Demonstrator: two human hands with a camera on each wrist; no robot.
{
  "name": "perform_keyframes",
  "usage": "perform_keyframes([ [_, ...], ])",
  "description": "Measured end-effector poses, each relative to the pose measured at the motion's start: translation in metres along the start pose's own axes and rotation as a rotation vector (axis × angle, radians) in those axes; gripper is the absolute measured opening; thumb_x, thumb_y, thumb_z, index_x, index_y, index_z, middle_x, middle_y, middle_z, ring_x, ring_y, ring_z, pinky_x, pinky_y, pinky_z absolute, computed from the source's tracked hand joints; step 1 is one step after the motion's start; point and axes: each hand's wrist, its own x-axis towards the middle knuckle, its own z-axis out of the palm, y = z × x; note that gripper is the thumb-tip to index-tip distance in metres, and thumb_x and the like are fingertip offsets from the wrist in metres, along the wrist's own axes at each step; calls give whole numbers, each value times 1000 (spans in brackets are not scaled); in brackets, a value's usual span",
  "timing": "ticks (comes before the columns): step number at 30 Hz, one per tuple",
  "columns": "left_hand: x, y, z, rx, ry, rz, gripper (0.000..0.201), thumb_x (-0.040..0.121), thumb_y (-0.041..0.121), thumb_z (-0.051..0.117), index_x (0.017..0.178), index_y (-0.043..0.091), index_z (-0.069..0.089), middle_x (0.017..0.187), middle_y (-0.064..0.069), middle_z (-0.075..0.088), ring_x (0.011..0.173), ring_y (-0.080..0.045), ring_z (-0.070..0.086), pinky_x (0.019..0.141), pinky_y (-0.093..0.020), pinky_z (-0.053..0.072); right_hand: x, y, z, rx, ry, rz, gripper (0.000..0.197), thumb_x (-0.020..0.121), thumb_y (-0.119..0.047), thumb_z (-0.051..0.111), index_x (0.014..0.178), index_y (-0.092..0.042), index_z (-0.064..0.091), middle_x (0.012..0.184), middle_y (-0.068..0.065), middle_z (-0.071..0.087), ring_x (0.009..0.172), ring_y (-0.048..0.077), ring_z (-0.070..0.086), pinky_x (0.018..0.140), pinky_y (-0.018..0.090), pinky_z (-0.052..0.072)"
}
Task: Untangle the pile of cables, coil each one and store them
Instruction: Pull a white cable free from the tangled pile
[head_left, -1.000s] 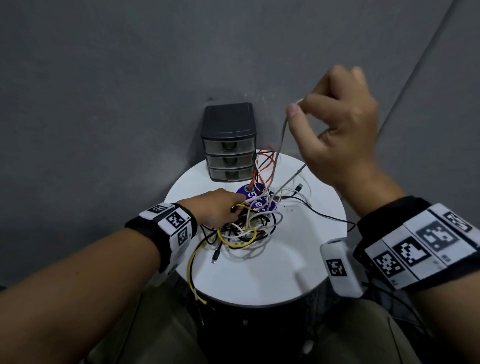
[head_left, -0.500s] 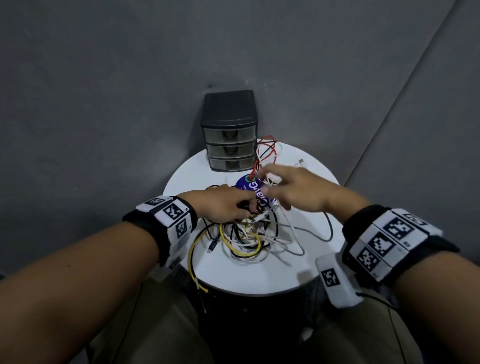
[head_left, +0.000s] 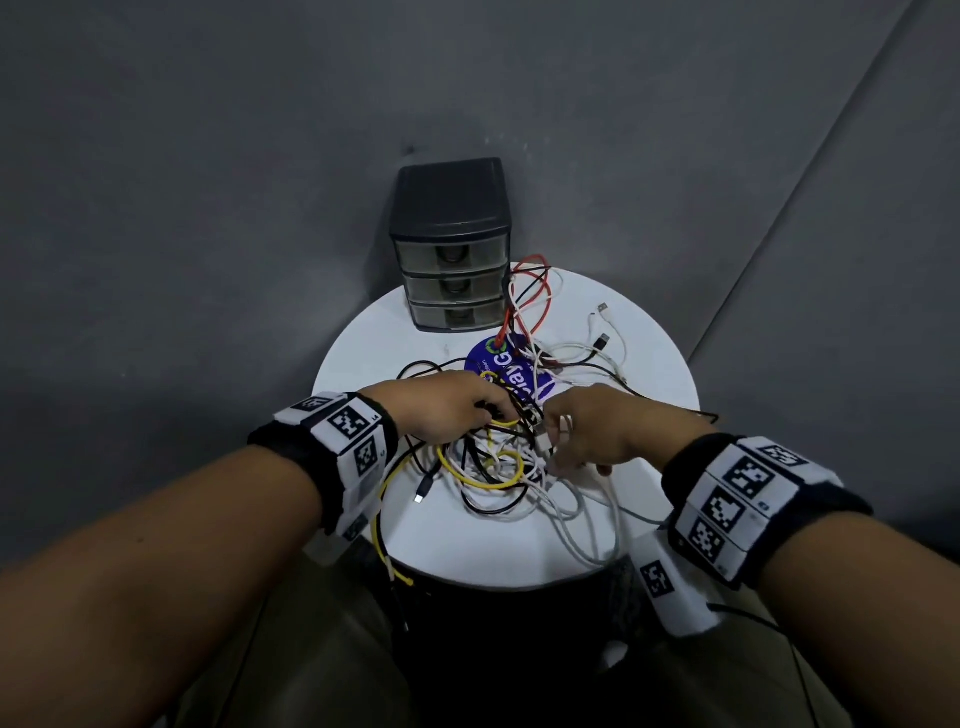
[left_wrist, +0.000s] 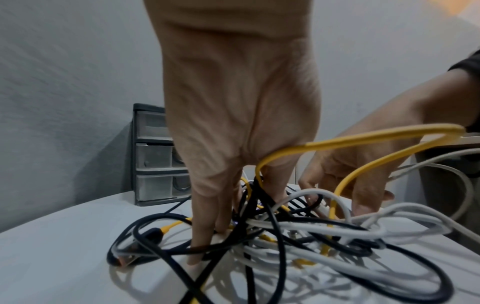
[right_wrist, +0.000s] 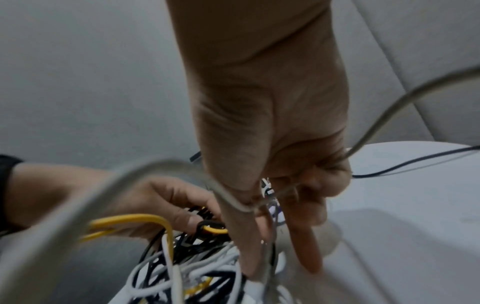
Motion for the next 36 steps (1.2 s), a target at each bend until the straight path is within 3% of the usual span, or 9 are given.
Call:
perform_keyframes([
  [3,1,-4,0,-14,4,16,35,106,14,47,132,29,65,118,8,62,106,-14,58,94,-30,47,2,-4,-3,-151,-17,-38,32,78,-37,83,96,-19,63,85,-2,68,85,18,61,66,28,45],
  [8,3,-8,2,-31,10,26,36,105,12,48,131,30,65,113,7,63,98,-11,59,90,-29,48,5,-5,-5,-144,-20,-88,21,86,-32,76,76,-25,58,73,-9,58,82,18,56,74,29,46],
  [12,4,-10,2,-41,2,19,36,105,14,48,130,32,65,107,9,65,90,-7,60,81,-24,48,-3,2,-22,6,99,-84,20,83,-33,80,94,-22,68,76,-12,58,71,13,57,69,26,44],
  [17,4,-7,0,-23,8,9,36,106,12,48,132,29,64,90,27,52,72,14,52,61,-5,36,-9,10,-65,202,649,8,22,92,-37,69,83,-17,71,68,-3,60,74,21,55,69,25,34],
  [23,-1,-4,-3,-10,-8,18,36,106,13,47,134,29,63,95,26,55,79,8,53,66,-6,37,-30,7,-107,291,1098,0,35,91,-36,60,79,-5,71,65,18,58,70,30,54,63,29,34],
  [25,-3,-5,-5,-9,-31,16,36,106,15,47,134,31,63,103,15,61,88,-1,57,77,-16,44,-39,3,-111,208,943,7,29,91,-31,63,77,-7,72,64,15,59,67,27,54,58,30,34],
  [29,-5,-7,-5,30,-23,18,33,106,19,50,133,32,64,114,14,61,105,-10,58,90,-25,44,-46,-4,-83,-1,306,-37,29,94,-34,67,70,-19,73,61,0,62,61,16,53,60,28,43],
  [32,-8,-7,-4,70,23,21,31,106,21,50,131,32,64,105,23,55,99,-4,54,82,-17,38,-44,-5,-52,-55,-19,-55,20,92,-34,70,79,-20,77,52,-1,57,47,14,50,59,29,47],
  [36,-14,-5,-5,79,34,2,31,108,20,46,131,30,63,92,29,52,81,4,51,68,-7,33,-40,-10,-27,-7,-155,-97,11,93,-20,65,89,-22,75,53,-5,66,56,10,63,67,25,49],
])
